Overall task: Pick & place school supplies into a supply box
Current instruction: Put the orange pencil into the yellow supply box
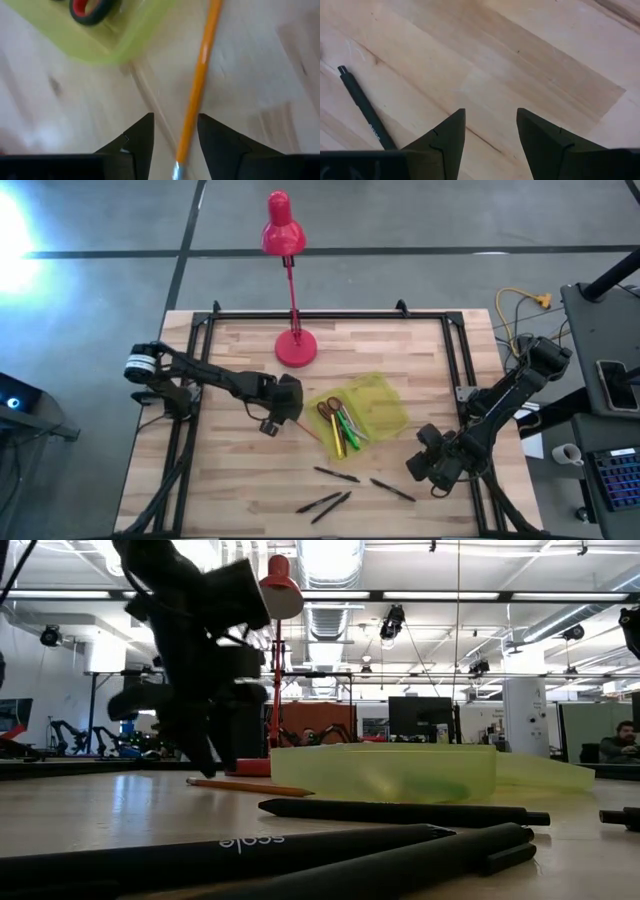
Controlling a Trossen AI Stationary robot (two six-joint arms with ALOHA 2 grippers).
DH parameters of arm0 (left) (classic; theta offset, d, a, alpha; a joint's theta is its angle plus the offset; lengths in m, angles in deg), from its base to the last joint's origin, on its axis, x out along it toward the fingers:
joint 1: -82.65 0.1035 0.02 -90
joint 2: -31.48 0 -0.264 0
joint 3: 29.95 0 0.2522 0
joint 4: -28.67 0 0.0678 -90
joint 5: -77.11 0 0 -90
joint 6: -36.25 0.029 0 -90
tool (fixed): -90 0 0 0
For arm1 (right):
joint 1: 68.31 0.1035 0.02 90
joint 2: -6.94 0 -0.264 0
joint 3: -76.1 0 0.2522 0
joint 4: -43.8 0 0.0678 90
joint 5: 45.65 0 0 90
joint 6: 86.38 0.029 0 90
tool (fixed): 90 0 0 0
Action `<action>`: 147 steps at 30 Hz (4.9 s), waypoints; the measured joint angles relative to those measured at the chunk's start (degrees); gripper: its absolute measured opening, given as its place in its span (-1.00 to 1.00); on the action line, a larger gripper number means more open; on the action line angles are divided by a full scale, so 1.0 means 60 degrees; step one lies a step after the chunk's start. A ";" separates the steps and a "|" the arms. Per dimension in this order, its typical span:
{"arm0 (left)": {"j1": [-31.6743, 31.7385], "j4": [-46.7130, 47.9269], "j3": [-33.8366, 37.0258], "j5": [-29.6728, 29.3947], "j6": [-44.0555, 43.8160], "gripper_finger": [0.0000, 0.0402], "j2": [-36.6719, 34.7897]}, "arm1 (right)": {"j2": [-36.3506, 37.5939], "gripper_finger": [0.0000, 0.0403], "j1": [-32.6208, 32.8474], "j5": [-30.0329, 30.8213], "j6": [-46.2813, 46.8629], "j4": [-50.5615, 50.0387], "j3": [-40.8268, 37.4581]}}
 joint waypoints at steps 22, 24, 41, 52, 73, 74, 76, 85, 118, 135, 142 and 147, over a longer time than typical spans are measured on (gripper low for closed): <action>0.0122 0.0443 0.0113 0.0763 0.0525 -0.94 0.0930 | 0.0000 -0.16 0.0000 -0.0024 0.0364 0.0186 -0.0013; 0.0070 0.0506 0.0119 0.0785 0.0330 -0.94 0.0931 | 0.0000 -0.16 0.0000 -0.0024 0.0364 0.0168 -0.0013; -0.1245 0.3225 -0.1135 0.0417 -0.0219 -0.99 -0.1281 | 0.0011 -0.16 0.0000 -0.0020 0.0259 0.0106 -0.0228; -0.1053 0.3762 -0.4069 -0.0525 0.1016 -0.99 0.0087 | 0.0011 -0.16 0.0000 -0.0011 0.0279 0.0146 -0.0301; -0.0962 0.2202 -0.1156 -0.0489 0.0875 -0.32 0.0651 | 0.0007 -0.16 0.0000 -0.0009 0.0226 0.0277 -0.0333; -0.0916 0.2044 -0.1002 -0.0493 0.0899 -0.31 0.0651 | 0.0007 -0.16 0.0000 -0.0009 0.0226 0.0279 -0.0333; -0.0868 0.1728 -0.0790 -0.0508 0.0945 -0.30 0.0651 | 0.0007 -0.16 0.0000 -0.0009 0.0226 0.0278 -0.0333; -0.0785 0.1378 -0.1017 -0.0262 0.0955 -0.30 0.0647 | 0.0007 -0.16 0.0000 -0.0013 0.0292 0.0383 -0.0333; -0.0822 0.1162 -0.0627 0.0575 -0.0142 -0.98 0.1544 | 0.0000 -0.16 0.0000 -0.0024 0.0725 0.0455 -0.0366; -0.0951 0.3037 -0.0686 0.0950 -0.1057 -0.98 -0.1267 | 0.0000 -0.16 0.0000 -0.0020 0.0601 0.0384 -0.0388; -0.0949 0.3024 -0.1672 0.0606 -0.0888 -0.99 -0.1162 | 0.0004 -0.16 0.0000 -0.0020 0.0608 0.0391 -0.0388; -0.0906 0.3079 -0.1893 0.0424 -0.0469 -1.00 -0.0715 | 0.0004 -0.16 0.0000 -0.0020 0.0612 0.0390 -0.0388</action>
